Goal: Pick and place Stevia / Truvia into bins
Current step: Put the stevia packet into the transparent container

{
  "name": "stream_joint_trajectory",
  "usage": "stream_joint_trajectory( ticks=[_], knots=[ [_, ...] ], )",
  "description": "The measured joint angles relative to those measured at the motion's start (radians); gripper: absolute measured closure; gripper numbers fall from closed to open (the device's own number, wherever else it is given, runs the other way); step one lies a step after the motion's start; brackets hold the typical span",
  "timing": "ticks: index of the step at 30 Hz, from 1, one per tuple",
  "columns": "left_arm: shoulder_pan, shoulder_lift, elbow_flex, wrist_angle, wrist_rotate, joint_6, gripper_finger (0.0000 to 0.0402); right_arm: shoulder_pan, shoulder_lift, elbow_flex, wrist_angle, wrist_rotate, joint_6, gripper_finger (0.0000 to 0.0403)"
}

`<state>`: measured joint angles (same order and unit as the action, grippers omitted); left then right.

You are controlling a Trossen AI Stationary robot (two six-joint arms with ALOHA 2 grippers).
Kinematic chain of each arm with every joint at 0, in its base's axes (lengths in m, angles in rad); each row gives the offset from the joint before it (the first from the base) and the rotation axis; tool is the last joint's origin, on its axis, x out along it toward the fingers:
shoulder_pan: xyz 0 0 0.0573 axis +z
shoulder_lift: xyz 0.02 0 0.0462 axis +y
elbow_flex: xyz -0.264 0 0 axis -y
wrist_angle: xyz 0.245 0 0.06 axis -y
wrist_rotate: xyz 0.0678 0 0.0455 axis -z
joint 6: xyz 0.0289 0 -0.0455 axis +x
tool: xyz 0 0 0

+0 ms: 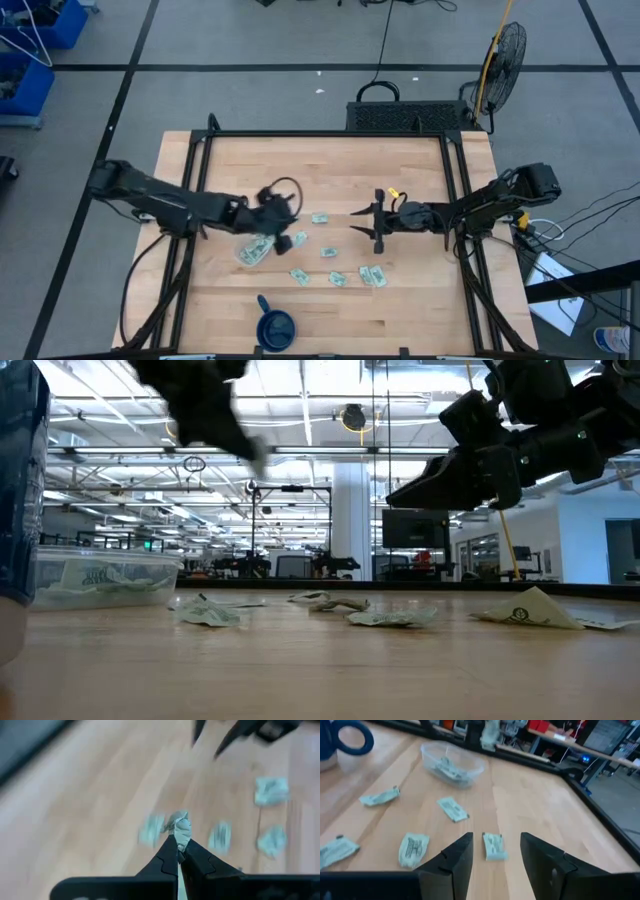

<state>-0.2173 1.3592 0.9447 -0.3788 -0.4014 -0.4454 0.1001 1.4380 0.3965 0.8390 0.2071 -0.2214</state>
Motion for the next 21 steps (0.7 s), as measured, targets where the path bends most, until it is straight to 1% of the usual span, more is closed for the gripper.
stream_joint_trajectory(
  ticks=[2, 4, 6, 7, 8, 9, 13, 16, 21],
  knots=[
    [-0.038, -0.043, 0.0, -0.204, -0.009, -0.181, 0.0393, 0.0, 0.0, 0.0, -0.015, 0.0, 0.006, 0.0243],
    [-0.084, -0.053, -0.001, -0.391, -0.022, -0.364, 0.0392, 0.0, 0.0, 0.0, -0.021, 0.0, 0.029, 0.0244],
    [-0.131, -0.049, -0.006, -0.532, -0.001, -0.531, 0.0393, 0.0, 0.0, 0.0, -0.027, 0.0, 0.041, 0.0245],
    [-0.154, -0.047, -0.018, -0.576, 0.015, -0.596, 0.0395, 0.0, 0.0, 0.0, -0.028, 0.0, 0.043, 0.0246],
    [-0.174, -0.042, -0.033, -0.587, 0.022, -0.645, 0.0396, 0.0, 0.0, 0.0, -0.028, 0.001, 0.044, 0.0246],
    [-0.191, -0.038, -0.05, -0.562, 0.03, -0.674, 0.0396, 0.0, 0.0, 0.0, -0.028, 0.001, 0.045, 0.0246],
    [-0.241, -0.039, -0.135, -0.463, 0.043, -0.727, 0.0386, 0.0, 0.0, 0.0, -0.028, 0.001, 0.045, 0.0247],
    [-0.246, -0.036, -0.193, -0.407, 0.038, -0.763, 0.037, 0.0, 0.0, 0.0, -0.021, 0.001, 0.045, 0.0247],
    [-0.233, -0.037, -0.238, -0.407, 0.035, -0.799, 0.0358, 0.0, 0.0, 0.0, -0.02, -0.001, 0.044, 0.0247]
  ],
)
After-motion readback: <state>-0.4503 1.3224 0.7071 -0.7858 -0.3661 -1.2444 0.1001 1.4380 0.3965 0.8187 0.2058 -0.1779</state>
